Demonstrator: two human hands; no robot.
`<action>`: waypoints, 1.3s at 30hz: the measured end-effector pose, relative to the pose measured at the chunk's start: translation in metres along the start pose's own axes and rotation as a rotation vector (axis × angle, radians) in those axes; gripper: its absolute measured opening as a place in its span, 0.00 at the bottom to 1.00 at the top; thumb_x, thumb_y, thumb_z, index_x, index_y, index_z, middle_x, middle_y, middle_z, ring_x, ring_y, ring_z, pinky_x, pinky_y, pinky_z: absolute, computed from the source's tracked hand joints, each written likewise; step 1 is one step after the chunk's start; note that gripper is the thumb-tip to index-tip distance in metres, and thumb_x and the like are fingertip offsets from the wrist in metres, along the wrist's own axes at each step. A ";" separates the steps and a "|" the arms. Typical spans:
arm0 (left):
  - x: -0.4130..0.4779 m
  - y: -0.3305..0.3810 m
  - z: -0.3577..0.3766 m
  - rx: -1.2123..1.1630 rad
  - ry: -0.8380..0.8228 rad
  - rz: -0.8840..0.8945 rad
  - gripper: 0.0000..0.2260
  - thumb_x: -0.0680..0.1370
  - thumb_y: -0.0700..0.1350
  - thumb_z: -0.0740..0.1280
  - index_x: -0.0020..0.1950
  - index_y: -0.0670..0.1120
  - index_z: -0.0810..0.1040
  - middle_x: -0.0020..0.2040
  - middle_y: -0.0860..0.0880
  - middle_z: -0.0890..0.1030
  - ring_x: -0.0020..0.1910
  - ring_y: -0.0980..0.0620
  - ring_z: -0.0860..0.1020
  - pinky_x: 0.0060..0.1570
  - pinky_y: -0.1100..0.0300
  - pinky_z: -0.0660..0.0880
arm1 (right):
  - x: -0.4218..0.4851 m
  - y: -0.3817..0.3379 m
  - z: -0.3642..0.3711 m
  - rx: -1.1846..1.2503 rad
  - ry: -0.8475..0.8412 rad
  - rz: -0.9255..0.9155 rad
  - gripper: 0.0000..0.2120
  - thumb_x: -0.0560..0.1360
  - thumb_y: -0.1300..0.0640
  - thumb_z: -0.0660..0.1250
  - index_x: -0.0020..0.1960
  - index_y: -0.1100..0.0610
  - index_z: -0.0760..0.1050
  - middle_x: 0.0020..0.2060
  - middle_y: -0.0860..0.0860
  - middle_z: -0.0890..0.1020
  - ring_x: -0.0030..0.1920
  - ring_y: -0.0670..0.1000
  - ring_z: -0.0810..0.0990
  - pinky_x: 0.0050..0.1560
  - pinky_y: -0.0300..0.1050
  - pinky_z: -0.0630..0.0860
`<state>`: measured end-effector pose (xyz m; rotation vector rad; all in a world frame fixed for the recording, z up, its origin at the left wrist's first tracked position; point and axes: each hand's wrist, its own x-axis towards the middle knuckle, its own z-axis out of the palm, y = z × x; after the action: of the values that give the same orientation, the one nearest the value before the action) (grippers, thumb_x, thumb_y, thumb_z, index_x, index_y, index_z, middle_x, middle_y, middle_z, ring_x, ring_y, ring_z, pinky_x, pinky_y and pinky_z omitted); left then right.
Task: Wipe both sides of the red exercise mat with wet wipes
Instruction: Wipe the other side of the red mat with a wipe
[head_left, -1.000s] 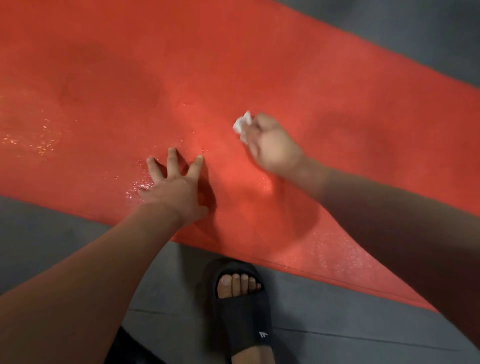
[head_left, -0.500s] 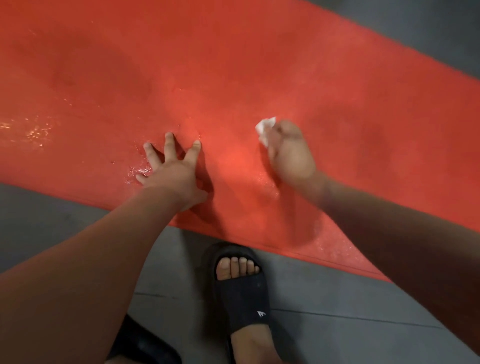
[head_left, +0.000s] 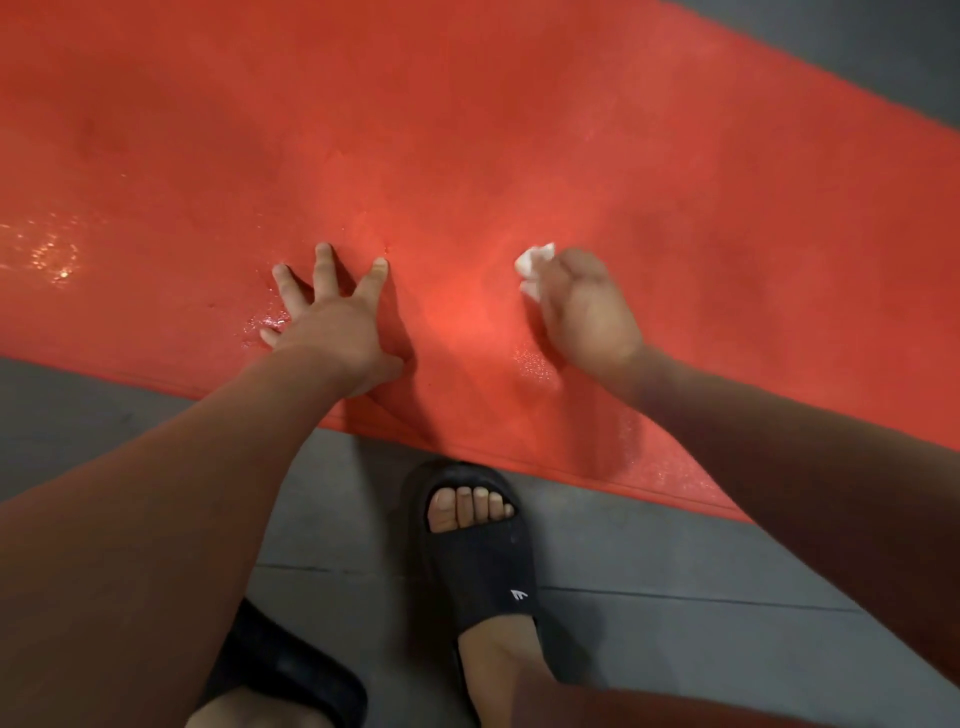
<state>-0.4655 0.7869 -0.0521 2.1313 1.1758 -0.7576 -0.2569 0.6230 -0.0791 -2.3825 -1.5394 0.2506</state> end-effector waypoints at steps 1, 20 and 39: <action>0.000 0.000 0.000 -0.007 -0.001 0.000 0.52 0.70 0.56 0.78 0.81 0.66 0.43 0.80 0.52 0.30 0.78 0.34 0.30 0.69 0.22 0.54 | -0.015 -0.013 0.001 0.059 -0.083 -0.068 0.10 0.81 0.62 0.62 0.59 0.63 0.78 0.48 0.60 0.80 0.49 0.56 0.77 0.52 0.46 0.71; -0.061 0.035 0.057 0.099 0.148 0.241 0.30 0.76 0.48 0.66 0.77 0.61 0.61 0.75 0.48 0.57 0.72 0.38 0.57 0.74 0.34 0.56 | -0.097 -0.028 0.006 0.064 -0.279 -0.325 0.12 0.80 0.59 0.64 0.63 0.59 0.75 0.52 0.55 0.78 0.52 0.56 0.76 0.56 0.50 0.73; -0.082 0.029 0.092 0.122 0.169 0.189 0.29 0.80 0.55 0.64 0.79 0.59 0.57 0.79 0.48 0.53 0.76 0.38 0.52 0.76 0.37 0.55 | -0.143 -0.018 0.002 -0.021 -0.285 -0.524 0.12 0.80 0.59 0.58 0.60 0.60 0.75 0.48 0.57 0.78 0.49 0.58 0.75 0.56 0.51 0.74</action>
<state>-0.4957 0.6637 -0.0492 2.4071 1.0151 -0.5874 -0.3317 0.5002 -0.0770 -1.9218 -2.2335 0.4666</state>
